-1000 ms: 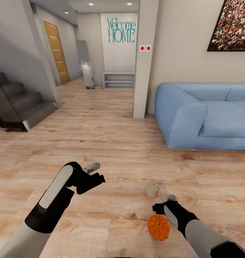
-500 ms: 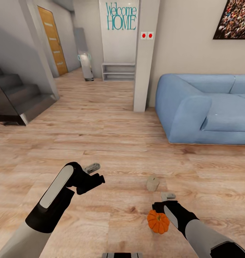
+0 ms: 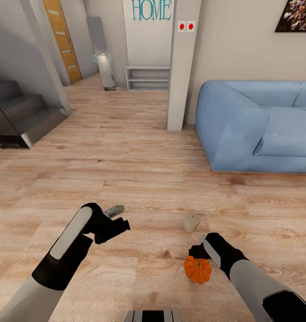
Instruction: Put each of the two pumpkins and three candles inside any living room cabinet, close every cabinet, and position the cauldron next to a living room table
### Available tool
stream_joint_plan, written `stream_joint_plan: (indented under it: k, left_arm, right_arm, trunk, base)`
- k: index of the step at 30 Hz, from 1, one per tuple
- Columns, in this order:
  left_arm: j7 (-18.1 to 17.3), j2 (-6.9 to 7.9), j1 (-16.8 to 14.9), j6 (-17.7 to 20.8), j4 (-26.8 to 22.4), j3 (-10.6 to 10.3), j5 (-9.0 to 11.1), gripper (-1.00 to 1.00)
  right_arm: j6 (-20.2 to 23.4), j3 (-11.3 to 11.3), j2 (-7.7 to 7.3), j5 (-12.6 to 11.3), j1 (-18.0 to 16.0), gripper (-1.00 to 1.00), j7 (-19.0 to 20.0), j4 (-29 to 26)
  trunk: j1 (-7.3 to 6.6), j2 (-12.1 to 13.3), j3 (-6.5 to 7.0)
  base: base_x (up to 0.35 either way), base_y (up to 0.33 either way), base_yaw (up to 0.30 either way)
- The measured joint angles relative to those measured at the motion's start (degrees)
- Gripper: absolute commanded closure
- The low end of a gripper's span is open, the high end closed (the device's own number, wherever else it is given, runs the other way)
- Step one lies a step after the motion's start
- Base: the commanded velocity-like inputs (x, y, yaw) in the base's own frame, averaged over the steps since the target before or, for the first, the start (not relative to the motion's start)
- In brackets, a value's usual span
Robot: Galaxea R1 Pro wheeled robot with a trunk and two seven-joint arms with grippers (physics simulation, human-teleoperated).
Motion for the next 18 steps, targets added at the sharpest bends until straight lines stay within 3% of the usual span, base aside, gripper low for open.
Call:
stream_joint_plan:
  k: [4, 7, 18]
  left_arm:
    - [-0.1, 0.5, 0.0, 0.0, 0.0, 0.0, -0.1, -1.0]
    - [-0.1, 1.32, 0.0, -0.1, 0.1, 0.0, 0.0, -1.0]
    - [-0.2, 1.94, 0.0, 0.0, 2.7, 0.0, -0.1, -1.0]
  right_arm:
    - [0.6, -0.3, -0.17, -0.1, -0.1, -1.0, 0.2, -0.5]
    - [0.6, -0.2, -0.28, 0.0, -0.2, -1.0, 0.2, -2.7]
    - [0.4, -0.2, -0.32, 0.1, -0.2, -1.0, -0.1, -3.4]
  trunk:
    - [0.1, -0.1, -0.89]
    - [0.1, -0.1, -0.89]
    - [0.1, -0.1, -0.89]
  base:
    - [0.0, 0.0, 0.0]
    - [0.0, 0.0, 0.0]
    - [0.117, 0.0, 0.0]
